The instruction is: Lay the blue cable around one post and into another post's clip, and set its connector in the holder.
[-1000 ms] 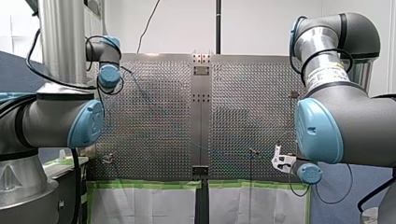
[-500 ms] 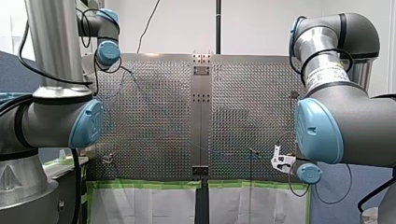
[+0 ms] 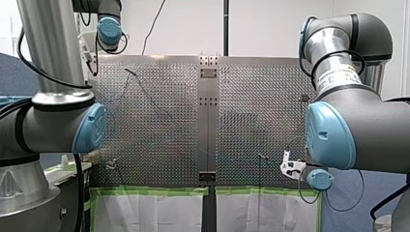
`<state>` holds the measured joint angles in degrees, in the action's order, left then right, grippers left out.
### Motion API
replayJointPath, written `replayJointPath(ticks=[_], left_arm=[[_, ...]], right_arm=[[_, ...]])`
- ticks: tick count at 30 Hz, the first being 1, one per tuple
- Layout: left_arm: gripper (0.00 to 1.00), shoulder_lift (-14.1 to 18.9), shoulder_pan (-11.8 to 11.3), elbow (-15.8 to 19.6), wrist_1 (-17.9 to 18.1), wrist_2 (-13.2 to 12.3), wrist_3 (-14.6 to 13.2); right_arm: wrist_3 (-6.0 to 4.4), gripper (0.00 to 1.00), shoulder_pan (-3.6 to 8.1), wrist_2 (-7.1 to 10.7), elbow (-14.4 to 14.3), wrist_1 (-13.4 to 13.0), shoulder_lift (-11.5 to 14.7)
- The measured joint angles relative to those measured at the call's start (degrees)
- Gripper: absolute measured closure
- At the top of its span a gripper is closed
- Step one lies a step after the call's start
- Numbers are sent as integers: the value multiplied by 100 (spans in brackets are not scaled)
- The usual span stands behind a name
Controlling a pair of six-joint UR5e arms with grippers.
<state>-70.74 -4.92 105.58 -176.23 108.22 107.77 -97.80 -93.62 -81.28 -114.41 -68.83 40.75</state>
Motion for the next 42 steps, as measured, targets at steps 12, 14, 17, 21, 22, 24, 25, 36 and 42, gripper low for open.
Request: replayJointPath(ticks=[12,14,17,21,22,24,25,36,42], left_arm=[[1,-463,103,-588,-588,-224,-589],[1,-508,122,-692,-690,-178,-691],[1,-551,147,-851,-849,-116,-851],[1,-572,172,-978,-1067,-87,-1068],[1,-577,177,-997,-1132,-84,-1133],[1,-592,185,-1011,-1226,-81,-1228],[1,-609,194,-1015,-1293,-79,-1293],[1,-856,338,-1022,-1815,-25,-1815],[1,-878,364,-1023,-2101,-17,-2001]], right_arm=[[-4,100,-18,-3,1,1,1],[-2,100,-18,-3,1,1,0],[0,100,-19,-3,1,1,0],[4,100,-20,-3,0,1,1],[4,100,-20,-3,1,1,1],[1,100,-20,-2,1,1,1],[0,100,-20,-3,1,1,1],[-4,100,-20,-2,1,1,4],[-4,100,-20,-2,1,1,4]])
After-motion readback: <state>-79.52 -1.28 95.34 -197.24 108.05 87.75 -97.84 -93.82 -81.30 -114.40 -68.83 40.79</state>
